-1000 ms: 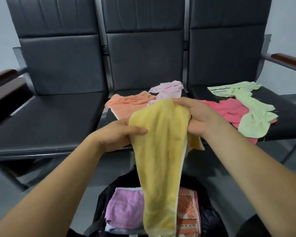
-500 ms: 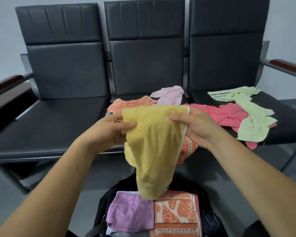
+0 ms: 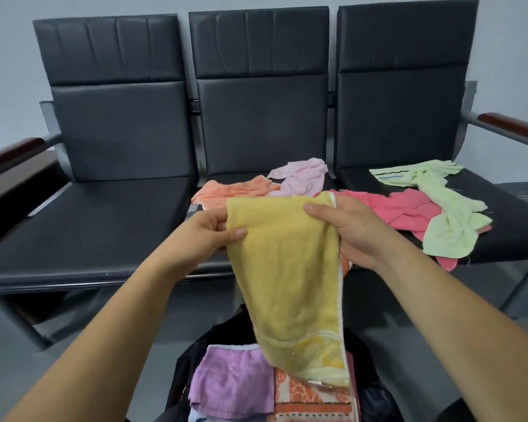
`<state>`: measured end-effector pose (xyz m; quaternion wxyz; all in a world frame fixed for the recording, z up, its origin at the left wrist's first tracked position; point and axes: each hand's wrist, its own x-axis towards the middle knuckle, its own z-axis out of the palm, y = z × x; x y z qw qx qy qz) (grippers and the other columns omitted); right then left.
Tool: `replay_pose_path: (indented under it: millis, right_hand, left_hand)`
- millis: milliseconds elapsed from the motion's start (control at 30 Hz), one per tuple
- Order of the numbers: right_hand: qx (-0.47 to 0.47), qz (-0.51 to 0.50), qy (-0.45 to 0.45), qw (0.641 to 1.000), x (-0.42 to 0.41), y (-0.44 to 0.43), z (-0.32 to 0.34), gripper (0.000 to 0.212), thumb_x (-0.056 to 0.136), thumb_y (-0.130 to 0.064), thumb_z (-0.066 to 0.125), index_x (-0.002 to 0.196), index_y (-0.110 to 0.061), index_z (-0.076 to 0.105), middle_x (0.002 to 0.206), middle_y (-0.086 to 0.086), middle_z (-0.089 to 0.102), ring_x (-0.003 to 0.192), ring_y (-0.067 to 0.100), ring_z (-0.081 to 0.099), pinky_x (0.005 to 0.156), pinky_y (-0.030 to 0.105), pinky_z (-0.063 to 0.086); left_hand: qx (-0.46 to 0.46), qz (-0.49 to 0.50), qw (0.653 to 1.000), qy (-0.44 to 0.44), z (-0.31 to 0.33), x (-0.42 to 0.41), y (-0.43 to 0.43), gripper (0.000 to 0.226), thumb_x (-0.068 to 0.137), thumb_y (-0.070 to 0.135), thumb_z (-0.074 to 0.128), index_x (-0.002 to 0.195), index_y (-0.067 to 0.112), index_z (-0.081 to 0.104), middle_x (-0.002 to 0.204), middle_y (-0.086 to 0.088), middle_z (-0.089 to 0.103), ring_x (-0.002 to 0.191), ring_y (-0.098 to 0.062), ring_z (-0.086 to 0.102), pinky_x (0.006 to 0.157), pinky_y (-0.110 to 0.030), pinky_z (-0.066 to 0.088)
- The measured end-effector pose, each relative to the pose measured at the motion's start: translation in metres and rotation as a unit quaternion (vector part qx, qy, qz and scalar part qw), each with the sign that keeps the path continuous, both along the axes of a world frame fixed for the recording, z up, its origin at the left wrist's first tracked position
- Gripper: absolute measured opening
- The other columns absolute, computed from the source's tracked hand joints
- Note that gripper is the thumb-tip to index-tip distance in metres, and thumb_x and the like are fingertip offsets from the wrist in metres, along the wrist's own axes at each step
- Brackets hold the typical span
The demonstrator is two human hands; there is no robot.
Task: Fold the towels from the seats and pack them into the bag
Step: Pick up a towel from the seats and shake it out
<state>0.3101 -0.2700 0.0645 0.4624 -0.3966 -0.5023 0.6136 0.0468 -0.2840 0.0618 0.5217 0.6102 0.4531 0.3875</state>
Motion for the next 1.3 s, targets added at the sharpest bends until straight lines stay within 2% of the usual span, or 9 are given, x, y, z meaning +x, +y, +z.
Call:
replay_pose_path:
  millis: [133, 333, 467, 767, 867, 1033, 1100, 1200, 1300]
  right_hand:
    - [0.054, -0.019, -0.081, 0.995, 0.0, 0.0, -0.002, 0.018, 0.094, -0.013, 0.068, 0.111, -0.007, 0.072, 0.108, 0.011, 0.076, 0.102, 0.025, 0.074, 0.085, 0.035, 0.058]
    - [-0.047, 0.017, 0.154, 0.987, 0.005, 0.005, 0.008, 0.038, 0.08, 0.001, 0.066, 0.118, 0.005, 0.063, 0.118, 0.024, 0.07, 0.108, 0.033, 0.07, 0.091, 0.042, 0.059]
    - [-0.038, -0.03, 0.083, 0.995, 0.007, 0.009, 0.0, 0.03, 0.087, 0.004, 0.064, 0.116, 0.009, 0.066, 0.117, 0.027, 0.07, 0.11, 0.037, 0.069, 0.094, 0.045, 0.058]
    - [0.062, -0.092, -0.125, 0.986, 0.002, 0.003, -0.001, 0.01, 0.097, -0.01, 0.066, 0.104, -0.017, 0.066, 0.091, 0.009, 0.077, 0.082, 0.022, 0.075, 0.073, 0.042, 0.062]
    - [0.041, -0.13, -0.133, 0.982, 0.004, 0.008, -0.005, 0.022, 0.091, -0.013, 0.074, 0.111, -0.015, 0.065, 0.102, 0.009, 0.077, 0.089, 0.022, 0.076, 0.08, 0.043, 0.061]
    - [-0.018, -0.056, 0.057, 0.997, 0.01, 0.009, -0.001, 0.071, 0.069, -0.007, 0.083, 0.133, -0.007, 0.054, 0.122, 0.021, 0.066, 0.1, 0.026, 0.074, 0.082, 0.039, 0.058]
    - [0.015, -0.004, -0.038, 0.999, 0.015, 0.009, 0.001, 0.07, 0.069, 0.0, 0.084, 0.133, -0.007, 0.058, 0.119, 0.015, 0.069, 0.106, 0.027, 0.072, 0.091, 0.041, 0.057]
    - [0.137, -0.059, -0.292, 0.945, 0.016, 0.011, -0.003, 0.029, 0.078, -0.009, 0.084, 0.105, -0.015, 0.076, 0.103, 0.003, 0.075, 0.101, 0.023, 0.071, 0.095, 0.048, 0.056]
    - [0.141, -0.082, -0.263, 0.951, 0.015, 0.009, -0.004, 0.009, 0.086, -0.016, 0.079, 0.093, -0.015, 0.074, 0.098, 0.011, 0.075, 0.096, 0.029, 0.072, 0.093, 0.053, 0.056]
  left_hand:
    - [-0.007, 0.031, 0.999, 0.044, 0.004, -0.008, 0.004, 0.014, 0.095, 0.016, 0.065, 0.098, 0.008, 0.076, 0.087, -0.001, 0.074, 0.083, -0.015, 0.068, 0.077, -0.029, 0.055]
    - [-0.06, 0.09, 0.985, -0.137, 0.002, 0.004, 0.001, 0.024, 0.098, 0.023, 0.059, 0.114, 0.011, 0.073, 0.099, -0.006, 0.073, 0.086, -0.019, 0.066, 0.072, -0.033, 0.058]
    - [-0.04, 0.044, 0.982, -0.18, 0.001, 0.011, -0.001, 0.034, 0.098, 0.01, 0.058, 0.131, 0.013, 0.064, 0.115, -0.011, 0.072, 0.1, -0.023, 0.07, 0.092, -0.044, 0.056]
    - [0.069, 0.133, 0.989, -0.017, -0.003, 0.006, -0.001, 0.019, 0.098, 0.019, 0.064, 0.114, 0.016, 0.076, 0.104, 0.001, 0.078, 0.103, -0.024, 0.073, 0.097, -0.047, 0.056]
    - [0.046, 0.161, 0.986, -0.014, -0.005, 0.008, -0.001, 0.018, 0.098, 0.024, 0.065, 0.107, 0.017, 0.078, 0.103, -0.005, 0.078, 0.1, -0.029, 0.073, 0.094, -0.048, 0.057]
    - [-0.002, 0.077, 0.989, -0.128, -0.005, 0.015, -0.002, 0.026, 0.1, 0.003, 0.055, 0.123, 0.003, 0.067, 0.113, -0.014, 0.074, 0.104, -0.027, 0.07, 0.093, -0.038, 0.057]
    - [0.016, 0.059, 0.99, -0.128, -0.005, 0.015, -0.001, 0.031, 0.099, -0.004, 0.053, 0.127, 0.005, 0.064, 0.115, -0.013, 0.074, 0.108, -0.024, 0.071, 0.095, -0.034, 0.057]
    - [0.075, 0.099, 0.992, -0.032, -0.004, 0.014, -0.002, 0.026, 0.1, 0.0, 0.055, 0.118, 0.012, 0.07, 0.107, -0.002, 0.078, 0.107, -0.021, 0.071, 0.092, -0.03, 0.058]
    - [0.139, 0.152, 0.975, 0.087, -0.005, 0.009, 0.001, 0.016, 0.099, 0.017, 0.063, 0.1, 0.026, 0.077, 0.095, 0.004, 0.078, 0.098, -0.023, 0.073, 0.094, -0.044, 0.057]
